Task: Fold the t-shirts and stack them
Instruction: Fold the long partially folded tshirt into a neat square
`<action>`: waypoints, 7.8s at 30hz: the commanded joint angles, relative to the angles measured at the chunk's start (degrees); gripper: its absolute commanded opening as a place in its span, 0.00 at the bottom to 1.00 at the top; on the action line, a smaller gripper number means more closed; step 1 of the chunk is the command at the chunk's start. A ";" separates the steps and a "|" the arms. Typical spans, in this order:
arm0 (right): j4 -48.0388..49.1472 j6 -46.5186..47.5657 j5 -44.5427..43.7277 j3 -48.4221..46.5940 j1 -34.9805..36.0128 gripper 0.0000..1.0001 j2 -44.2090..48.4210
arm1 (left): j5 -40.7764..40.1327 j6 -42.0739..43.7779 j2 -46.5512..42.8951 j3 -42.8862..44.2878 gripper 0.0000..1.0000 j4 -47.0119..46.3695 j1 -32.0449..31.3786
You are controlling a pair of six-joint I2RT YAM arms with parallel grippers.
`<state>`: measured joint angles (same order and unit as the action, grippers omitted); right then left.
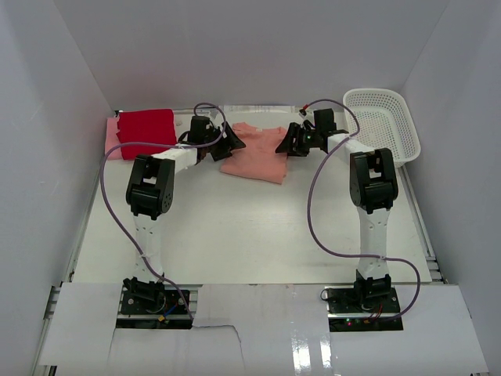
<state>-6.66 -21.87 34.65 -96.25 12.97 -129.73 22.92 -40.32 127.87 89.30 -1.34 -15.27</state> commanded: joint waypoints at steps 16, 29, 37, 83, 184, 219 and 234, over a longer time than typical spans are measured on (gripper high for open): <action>-2.22 2.62 2.53 9.56 3.02 0.26 1.40 | 0.90 0.32 -10.97 -13.26 0.84 8.55 -1.96; 0.07 4.11 1.56 31.27 5.66 0.29 15.01 | -0.50 -1.78 -25.21 -30.31 0.84 10.66 -11.35; -2.14 4.38 -3.37 47.63 7.24 0.32 29.87 | -2.70 -2.66 -36.63 -37.96 0.84 16.19 -14.35; -3.81 15.28 -17.52 42.72 7.15 0.62 39.56 | -9.29 14.39 -39.99 -37.00 0.76 -1.12 -10.40; -1.78 10.09 -18.23 40.60 9.00 0.51 43.32 | -23.99 9.02 -39.88 -22.05 0.80 22.00 -7.50; 40.96 -19.45 11.94 65.93 19.02 0.08 25.57 | 14.62 1.99 -28.38 -34.19 0.65 -6.30 -11.80; 22.57 -13.12 5.25 61.36 20.43 0.08 38.50 | 5.04 1.29 -21.00 -35.51 0.66 -7.09 -11.80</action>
<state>21.74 -38.20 42.54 -32.51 33.10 -93.60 32.77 -39.27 106.78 54.15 -8.47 -26.92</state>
